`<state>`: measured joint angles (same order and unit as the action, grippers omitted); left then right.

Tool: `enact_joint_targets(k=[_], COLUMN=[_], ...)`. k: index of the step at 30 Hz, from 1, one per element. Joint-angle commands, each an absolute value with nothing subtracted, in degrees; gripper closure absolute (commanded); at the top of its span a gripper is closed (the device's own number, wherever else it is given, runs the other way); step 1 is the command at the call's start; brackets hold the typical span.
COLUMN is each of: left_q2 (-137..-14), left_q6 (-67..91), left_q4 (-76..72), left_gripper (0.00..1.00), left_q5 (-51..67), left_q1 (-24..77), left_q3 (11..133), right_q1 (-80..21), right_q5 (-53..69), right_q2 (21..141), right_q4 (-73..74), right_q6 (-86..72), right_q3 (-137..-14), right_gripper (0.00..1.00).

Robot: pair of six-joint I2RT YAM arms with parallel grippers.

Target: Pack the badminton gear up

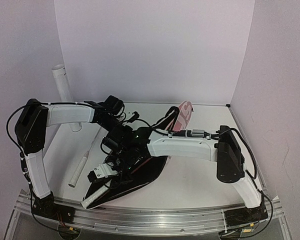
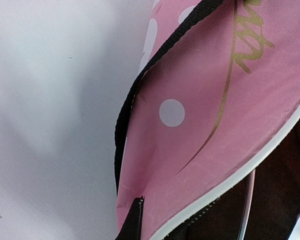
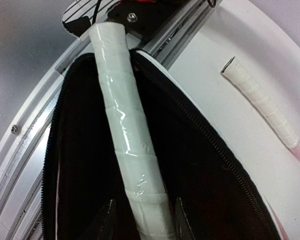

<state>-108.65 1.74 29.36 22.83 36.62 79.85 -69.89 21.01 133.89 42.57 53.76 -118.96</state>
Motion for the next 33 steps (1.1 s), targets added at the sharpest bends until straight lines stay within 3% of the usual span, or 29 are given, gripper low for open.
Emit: enact_joint_targets(k=[1,4,7,8,16,24,26,29,33], left_q2=[-105.69,-105.39,-105.11,-105.02,-103.87,-103.61,-103.60,-103.46,-103.90], left_q6=[1.14,0.79,0.11,-0.20,-4.21,-0.62,2.17,4.46,5.39], left_q4=[31.43,31.71,32.29,32.64,36.00,35.70,34.19,32.66,32.21], left_gripper=[1.00,1.00,1.00,1.00,1.00,1.00,1.00,1.00,1.00], left_q5=[23.25,23.66,24.09,24.21,25.85,33.79,35.76,36.30,35.13], left_q1=[36.42,36.31,36.32,36.23,34.51,34.46,34.45,34.51,34.50], left_q3=[79.87,79.76,79.58,79.55,79.92,80.27,79.24,78.58,79.45], right_q1=[-69.52,-69.02,-68.40,-68.27,-66.07,-64.95,-64.90,-64.63,-64.61], right_q5=[17.93,16.84,16.09,15.70,14.03,14.44,14.32,13.93,13.61], right_q2=[134.83,134.58,133.94,133.37,127.45,133.38,134.74,134.11,130.73], right_q4=[42.98,42.89,42.71,42.70,42.93,42.87,42.80,42.71,41.49], right_q6=[54.92,54.90,54.27,54.44,54.95,52.58,51.77,50.14,46.74], right_q3=[-119.54,-118.57,-118.48,-118.12,-110.71,-113.54,-113.43,-111.96,-113.25], right_gripper=[0.66,0.72,0.97,1.00,1.00,1.00,0.86,0.54,0.35])
